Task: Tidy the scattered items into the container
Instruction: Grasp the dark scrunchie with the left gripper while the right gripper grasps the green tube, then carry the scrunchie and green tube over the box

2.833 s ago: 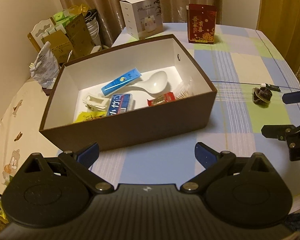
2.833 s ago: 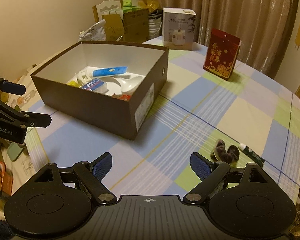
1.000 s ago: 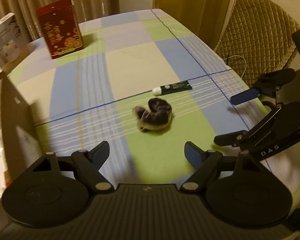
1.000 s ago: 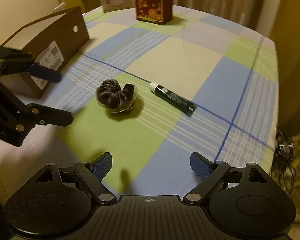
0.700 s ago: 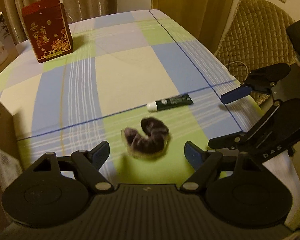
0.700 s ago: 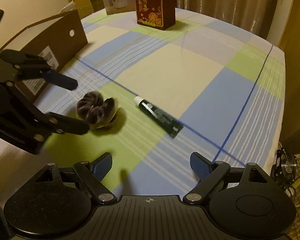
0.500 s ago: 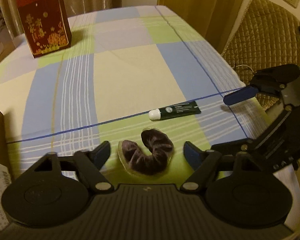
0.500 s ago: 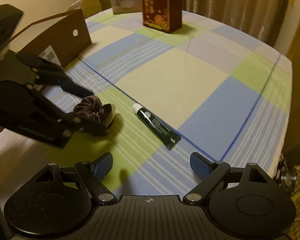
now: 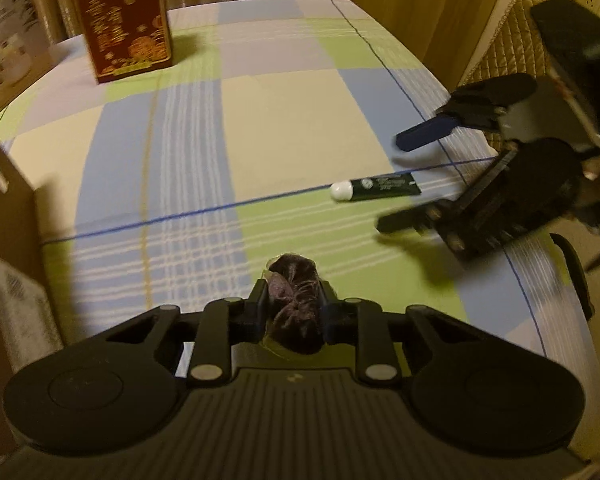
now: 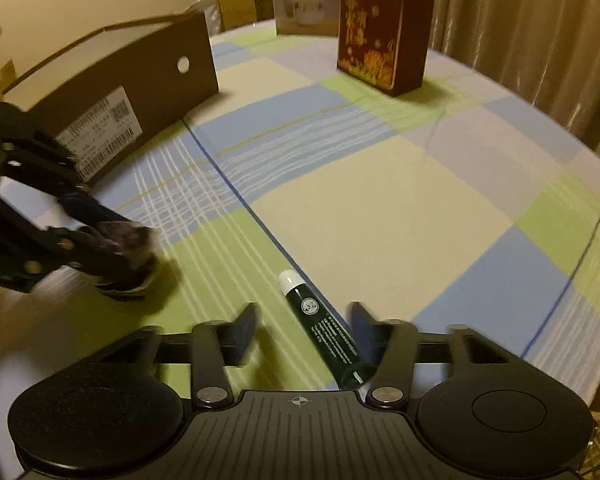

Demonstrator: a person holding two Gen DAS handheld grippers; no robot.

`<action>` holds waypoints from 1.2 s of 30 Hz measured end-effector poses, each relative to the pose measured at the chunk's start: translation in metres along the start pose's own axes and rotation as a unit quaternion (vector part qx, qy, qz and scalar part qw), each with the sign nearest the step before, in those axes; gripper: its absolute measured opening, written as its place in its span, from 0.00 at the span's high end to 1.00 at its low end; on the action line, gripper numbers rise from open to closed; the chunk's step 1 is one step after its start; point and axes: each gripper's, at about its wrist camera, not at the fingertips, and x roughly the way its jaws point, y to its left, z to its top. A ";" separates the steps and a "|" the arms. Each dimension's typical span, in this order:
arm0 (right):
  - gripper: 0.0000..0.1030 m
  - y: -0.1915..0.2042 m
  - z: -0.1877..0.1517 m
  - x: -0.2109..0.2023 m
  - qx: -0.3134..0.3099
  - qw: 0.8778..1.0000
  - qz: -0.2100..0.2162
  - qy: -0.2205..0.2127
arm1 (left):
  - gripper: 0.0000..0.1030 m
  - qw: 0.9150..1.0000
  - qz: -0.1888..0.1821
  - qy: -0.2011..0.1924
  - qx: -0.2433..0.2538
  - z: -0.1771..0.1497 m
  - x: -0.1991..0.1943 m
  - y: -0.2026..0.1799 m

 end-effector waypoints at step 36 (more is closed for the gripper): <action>0.80 0.127 -0.009 -0.065 0.107 0.993 0.047 -0.007 | 0.80 0.998 0.009 -0.060 -0.033 -0.071 -0.112 0.019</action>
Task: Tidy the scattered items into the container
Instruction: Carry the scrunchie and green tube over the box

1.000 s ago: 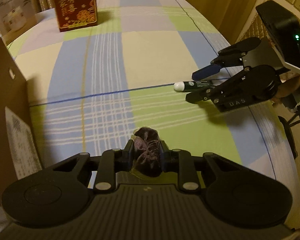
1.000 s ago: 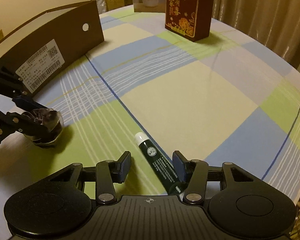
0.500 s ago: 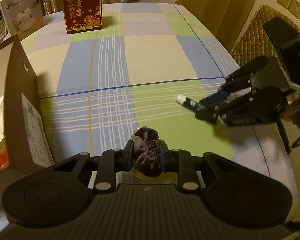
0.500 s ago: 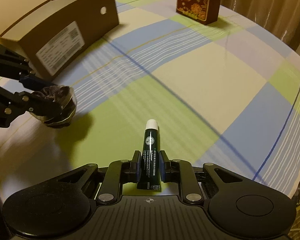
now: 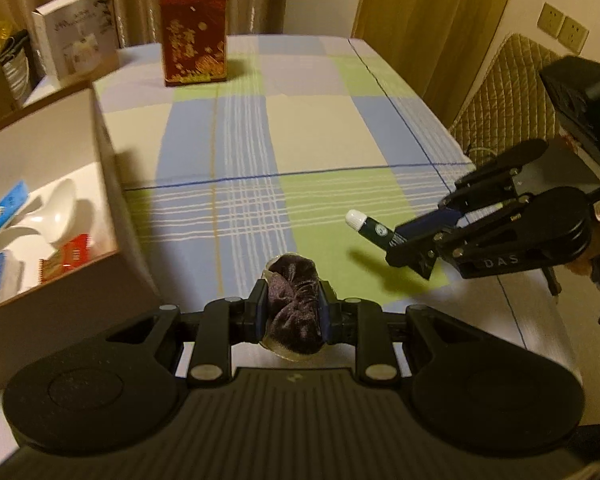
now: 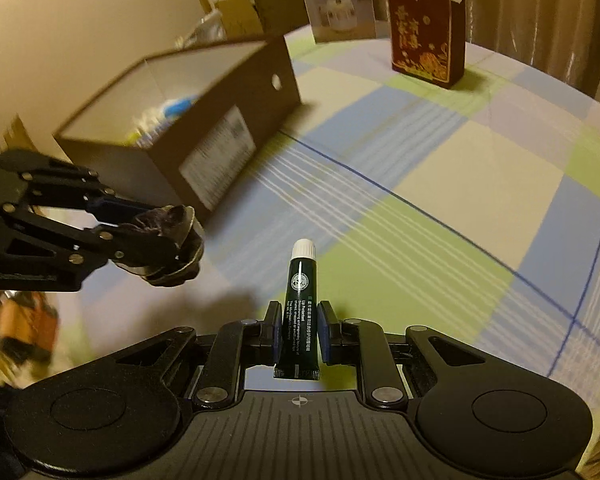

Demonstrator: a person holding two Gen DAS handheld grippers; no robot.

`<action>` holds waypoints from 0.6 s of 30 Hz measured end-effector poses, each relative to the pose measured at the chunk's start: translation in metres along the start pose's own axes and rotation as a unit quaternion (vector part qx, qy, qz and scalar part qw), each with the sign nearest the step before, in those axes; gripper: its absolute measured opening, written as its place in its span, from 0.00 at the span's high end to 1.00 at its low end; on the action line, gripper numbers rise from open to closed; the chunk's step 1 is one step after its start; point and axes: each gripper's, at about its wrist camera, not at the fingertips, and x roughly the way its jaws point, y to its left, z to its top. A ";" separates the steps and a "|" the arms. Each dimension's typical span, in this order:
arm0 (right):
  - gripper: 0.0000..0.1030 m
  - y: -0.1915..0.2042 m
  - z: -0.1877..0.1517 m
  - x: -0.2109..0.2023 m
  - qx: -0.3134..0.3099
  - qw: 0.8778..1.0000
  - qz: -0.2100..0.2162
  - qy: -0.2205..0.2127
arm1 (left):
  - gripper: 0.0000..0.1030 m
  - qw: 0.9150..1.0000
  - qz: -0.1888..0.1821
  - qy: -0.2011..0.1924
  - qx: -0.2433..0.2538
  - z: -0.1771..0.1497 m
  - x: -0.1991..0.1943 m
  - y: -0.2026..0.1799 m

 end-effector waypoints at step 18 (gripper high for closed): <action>0.80 0.088 0.047 -0.006 0.035 0.993 0.086 -0.066 | 0.80 0.997 0.053 -0.057 -0.018 -0.022 -0.103 0.091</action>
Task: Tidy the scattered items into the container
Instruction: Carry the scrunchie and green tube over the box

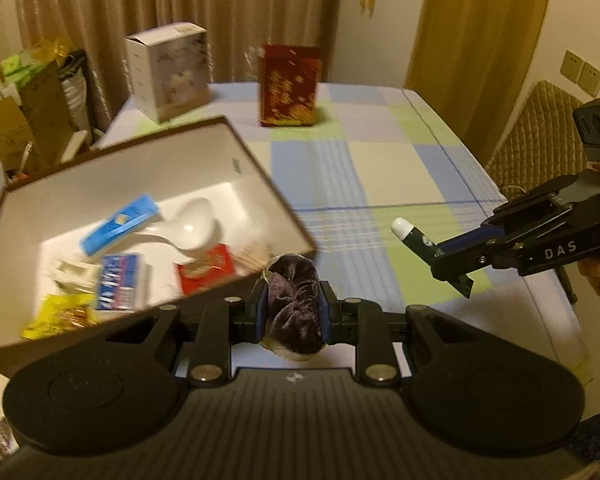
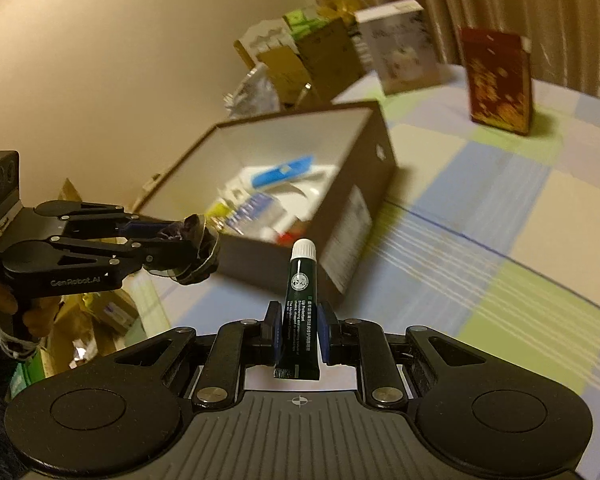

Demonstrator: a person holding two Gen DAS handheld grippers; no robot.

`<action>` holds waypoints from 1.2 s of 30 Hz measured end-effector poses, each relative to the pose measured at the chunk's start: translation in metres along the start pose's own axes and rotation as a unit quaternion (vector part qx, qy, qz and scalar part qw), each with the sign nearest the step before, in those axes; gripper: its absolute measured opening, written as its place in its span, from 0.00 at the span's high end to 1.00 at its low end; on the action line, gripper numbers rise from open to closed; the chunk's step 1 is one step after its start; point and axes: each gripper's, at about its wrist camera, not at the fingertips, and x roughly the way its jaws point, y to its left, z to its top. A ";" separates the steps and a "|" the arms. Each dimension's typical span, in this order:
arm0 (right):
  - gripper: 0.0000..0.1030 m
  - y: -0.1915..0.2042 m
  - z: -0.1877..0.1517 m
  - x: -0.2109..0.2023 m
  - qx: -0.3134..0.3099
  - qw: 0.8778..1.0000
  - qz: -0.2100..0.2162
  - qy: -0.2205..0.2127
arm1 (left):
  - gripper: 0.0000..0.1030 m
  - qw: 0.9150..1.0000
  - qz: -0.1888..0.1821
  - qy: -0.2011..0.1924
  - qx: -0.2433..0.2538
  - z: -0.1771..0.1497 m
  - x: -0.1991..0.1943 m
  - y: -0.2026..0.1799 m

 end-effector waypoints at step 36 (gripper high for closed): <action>0.80 0.055 0.088 0.152 -0.100 0.992 -0.040 0.062 | 0.80 0.999 0.046 -0.017 -0.015 0.014 -0.011 0.204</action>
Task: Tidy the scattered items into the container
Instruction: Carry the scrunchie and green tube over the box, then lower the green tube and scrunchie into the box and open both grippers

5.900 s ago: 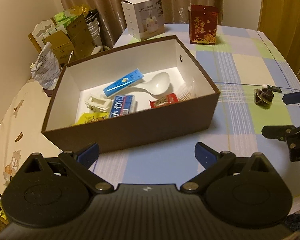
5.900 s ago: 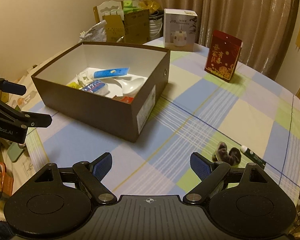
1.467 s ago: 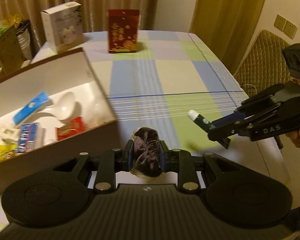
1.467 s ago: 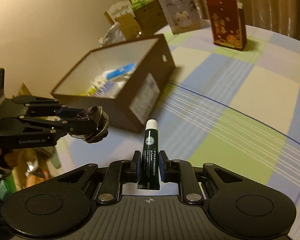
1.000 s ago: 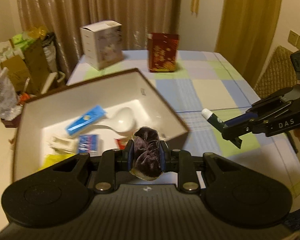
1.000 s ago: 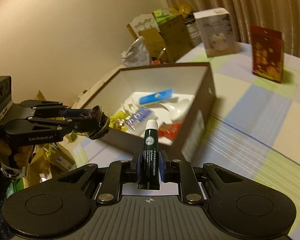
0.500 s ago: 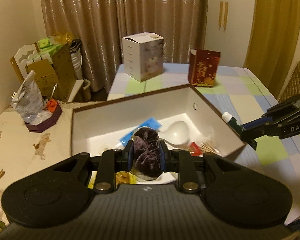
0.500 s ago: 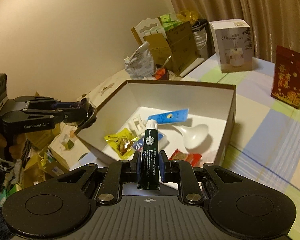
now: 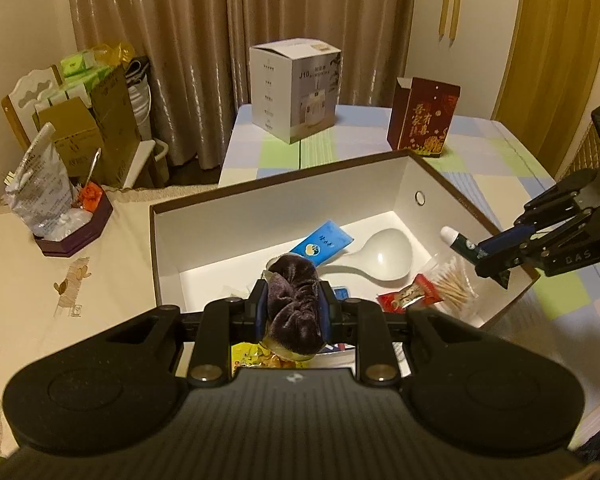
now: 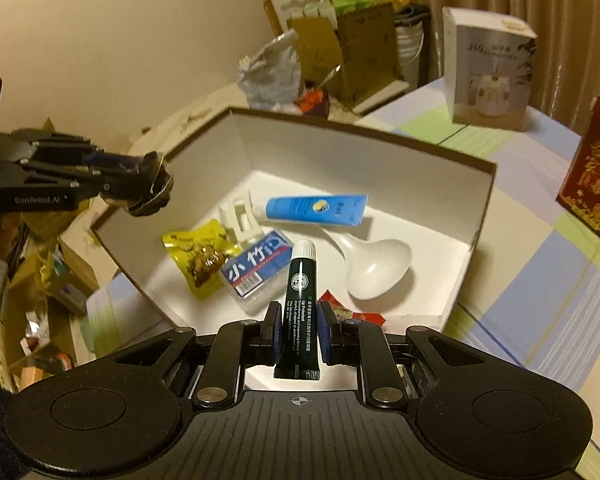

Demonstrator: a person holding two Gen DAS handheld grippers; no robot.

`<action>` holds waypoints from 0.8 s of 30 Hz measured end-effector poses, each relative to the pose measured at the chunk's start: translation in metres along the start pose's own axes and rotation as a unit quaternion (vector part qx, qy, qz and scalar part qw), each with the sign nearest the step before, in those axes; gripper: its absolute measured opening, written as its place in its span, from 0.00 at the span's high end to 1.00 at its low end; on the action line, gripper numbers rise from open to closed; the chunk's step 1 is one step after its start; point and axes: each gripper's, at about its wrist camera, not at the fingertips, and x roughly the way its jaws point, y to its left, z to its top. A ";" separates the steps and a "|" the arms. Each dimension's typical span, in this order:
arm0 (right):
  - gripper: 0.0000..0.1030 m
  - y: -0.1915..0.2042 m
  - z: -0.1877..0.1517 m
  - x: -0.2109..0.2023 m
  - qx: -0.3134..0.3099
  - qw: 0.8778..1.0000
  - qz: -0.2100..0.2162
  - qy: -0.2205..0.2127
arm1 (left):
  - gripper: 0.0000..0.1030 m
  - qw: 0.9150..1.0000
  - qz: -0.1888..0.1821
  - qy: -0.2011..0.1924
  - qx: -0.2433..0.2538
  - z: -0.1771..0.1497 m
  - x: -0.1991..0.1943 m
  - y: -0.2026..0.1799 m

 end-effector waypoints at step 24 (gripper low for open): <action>0.79 -0.003 0.007 0.035 0.008 0.999 -0.007 0.049 | 0.79 0.996 -0.055 0.073 0.001 -0.005 0.055 0.019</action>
